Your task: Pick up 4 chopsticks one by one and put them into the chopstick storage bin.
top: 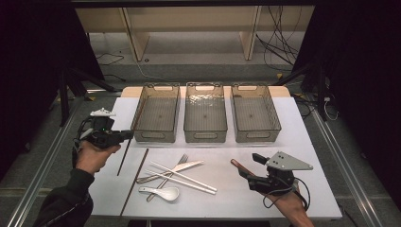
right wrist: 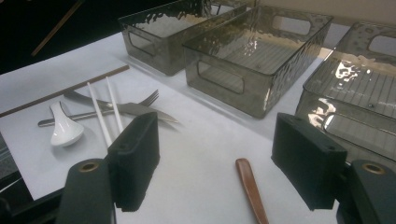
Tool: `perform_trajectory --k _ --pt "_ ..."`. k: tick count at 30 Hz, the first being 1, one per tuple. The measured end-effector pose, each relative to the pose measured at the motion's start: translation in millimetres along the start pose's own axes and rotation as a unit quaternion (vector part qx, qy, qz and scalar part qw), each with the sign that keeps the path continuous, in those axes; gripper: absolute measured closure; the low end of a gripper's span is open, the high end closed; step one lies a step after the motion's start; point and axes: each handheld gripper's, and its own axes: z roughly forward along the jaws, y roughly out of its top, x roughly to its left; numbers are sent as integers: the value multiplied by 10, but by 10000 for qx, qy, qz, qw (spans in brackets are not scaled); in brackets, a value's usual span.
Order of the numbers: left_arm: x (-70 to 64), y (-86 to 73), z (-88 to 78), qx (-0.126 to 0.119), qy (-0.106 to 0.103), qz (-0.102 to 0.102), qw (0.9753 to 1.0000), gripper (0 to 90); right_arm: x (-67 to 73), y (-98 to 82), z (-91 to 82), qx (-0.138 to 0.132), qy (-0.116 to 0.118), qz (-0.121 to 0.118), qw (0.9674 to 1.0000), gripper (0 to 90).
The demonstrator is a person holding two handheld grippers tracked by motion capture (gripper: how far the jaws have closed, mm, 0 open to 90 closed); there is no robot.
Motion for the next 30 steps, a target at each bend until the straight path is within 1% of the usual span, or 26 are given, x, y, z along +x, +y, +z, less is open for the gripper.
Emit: perform_trajectory --k 5,8,13,17,21,22,26,28,30 --pt "34 159 -1 -232 -28 -48 9997 839 0 -1 1 25 3 -14 10000 327" --pt "45 265 25 -307 15 18 9995 839 1 2 -3 11 12 -8 10000 327" --pt "58 440 139 -354 13 63 9994 839 -2 4 -2 8 29 -7 10000 327" --pt "66 582 195 -510 -3 91 9987 839 -5 3 -2 3 33 -6 10000 327" --pt "73 726 234 -606 54 163 9980 838 -3 5 -1 -2 40 -6 10000 327" --pt "79 760 246 -652 64 152 9977 838 -3 5 -1 -5 46 -9 10000 327" --pt "111 889 307 -716 135 185 9972 839 -5 6 1 5 57 -6 10000 327" --pt "128 940 352 -729 172 182 9970 839 -5 7 0 -4 58 -6 10000 327" --pt "146 980 403 -737 206 224 9968 839 -7 8 -2 -9 61 -4 10000 327"
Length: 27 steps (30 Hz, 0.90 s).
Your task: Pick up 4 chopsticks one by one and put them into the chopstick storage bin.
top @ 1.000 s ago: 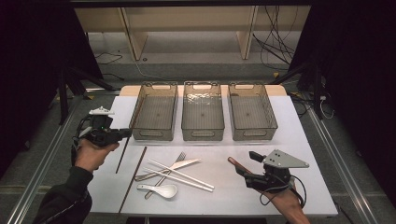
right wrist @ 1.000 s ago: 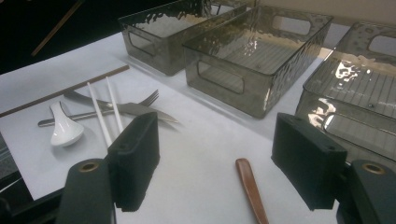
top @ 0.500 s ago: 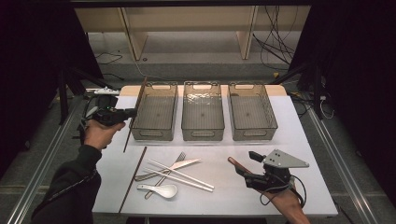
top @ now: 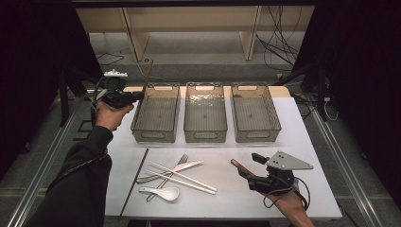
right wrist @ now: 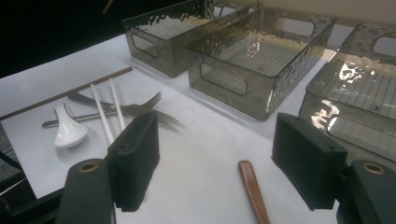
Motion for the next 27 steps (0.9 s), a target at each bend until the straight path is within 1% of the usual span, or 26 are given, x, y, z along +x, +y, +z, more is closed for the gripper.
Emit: perform_trajectory --k 2,3,4,5,8,10,15,17,19,21,23,24,27 --pt "16 21 58 -21 46 -23 10000 838 3 1 -3 -7 4 -6 10000 327" --pt "27 34 81 3 85 18 10000 838 3 1 -4 -13 6 -11 10000 327" --pt "36 47 102 -40 123 14 9999 838 6 2 -8 -15 11 -3 10000 327" --pt "50 62 117 -67 137 -15 9999 838 6 2 -9 -20 11 -20 10000 327" --pt "76 115 154 -83 187 -1 9998 838 1 2 -8 -25 20 -11 10000 327" --pt "74 135 174 -91 252 61 9996 838 0 2 -12 -21 12 -22 10000 326" --pt "114 110 242 -83 323 20 9994 837 -4 2 -12 -20 7 -14 10000 327" --pt "125 90 279 -83 309 -39 9995 837 0 2 -12 -24 21 -19 10000 327" --pt "126 80 310 -59 351 -12 9994 837 5 2 -8 -19 29 -29 10000 326" --pt "131 77 338 -58 339 -50 9994 836 6 2 -4 -18 33 -38 10000 327" --pt "122 85 364 -7 395 38 9992 836 8 3 -3 -21 34 -31 10000 326" --pt "117 94 375 0 402 51 9992 837 8 3 -3 -20 37 -30 10000 327" --pt "119 109 393 -13 379 18 9993 835 4 1 -2 -9 33 -33 10000 327"
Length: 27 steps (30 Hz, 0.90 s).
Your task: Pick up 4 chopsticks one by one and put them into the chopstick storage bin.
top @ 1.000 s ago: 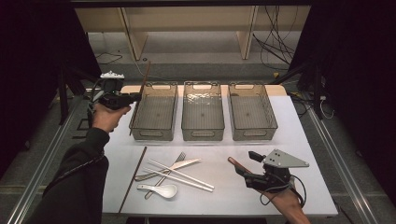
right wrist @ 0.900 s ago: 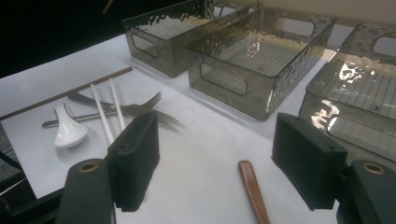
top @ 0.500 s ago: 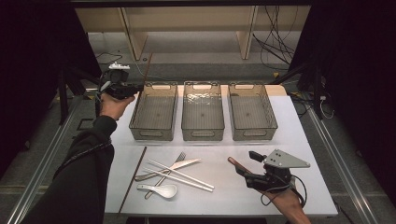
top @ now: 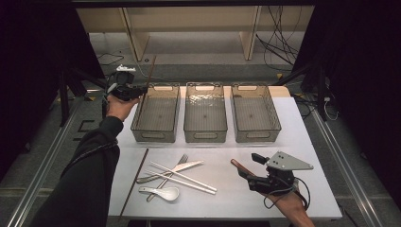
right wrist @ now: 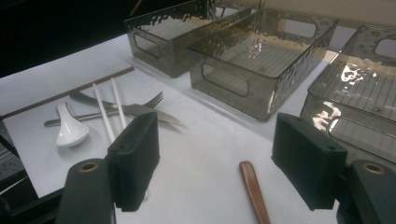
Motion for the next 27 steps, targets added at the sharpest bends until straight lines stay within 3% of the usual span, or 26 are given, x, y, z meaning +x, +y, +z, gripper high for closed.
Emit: perform_trajectory --k 27 --pt "49 -173 165 244 86 -96 9996 831 7 1 4 -2 20 6 10000 326"
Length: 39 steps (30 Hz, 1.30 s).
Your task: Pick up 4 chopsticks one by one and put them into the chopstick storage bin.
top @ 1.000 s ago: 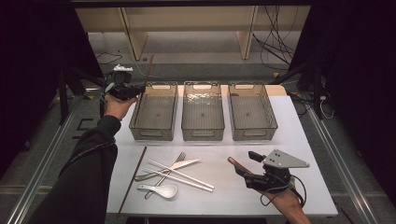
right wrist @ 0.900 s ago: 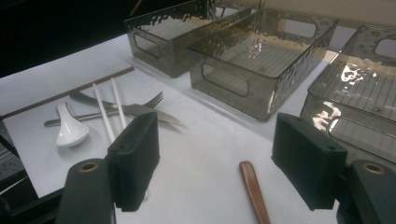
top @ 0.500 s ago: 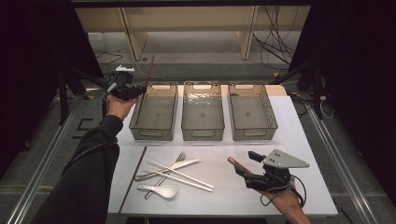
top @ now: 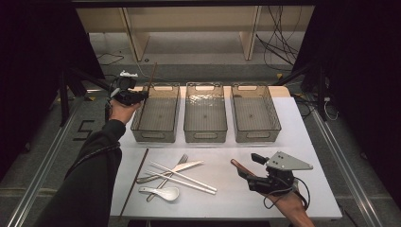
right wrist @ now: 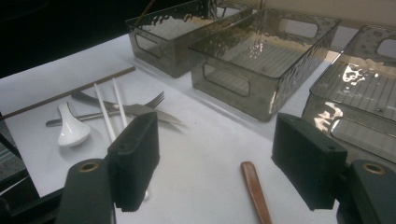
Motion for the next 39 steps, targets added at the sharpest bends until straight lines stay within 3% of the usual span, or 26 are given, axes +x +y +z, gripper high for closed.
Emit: perform_trajectory --k 13,19,21,29,33,37,39 --pt "35 -89 62 146 35 -80 9999 825 2 -1 0 5 5 -16 10000 326" --pt "64 -131 42 172 -44 -212 9996 663 2 -1 1 7 4 -15 10000 326" --pt "75 -139 7 210 -146 -407 9988 588 2 -2 1 7 3 -15 10000 326" --pt "-32 -180 -347 305 -212 -413 9985 372 5 -2 3 8 -7 -5 10000 326" --pt "-72 -238 -534 198 -215 -362 9989 339 9 -3 5 23 -14 -5 10000 325" --pt "-95 -328 -669 261 -215 -269 9991 306 10 -4 5 20 -25 -1 10000 325" --pt "-108 -390 -731 218 -224 -326 9990 289 10 -5 10 32 -17 -4 10000 325"
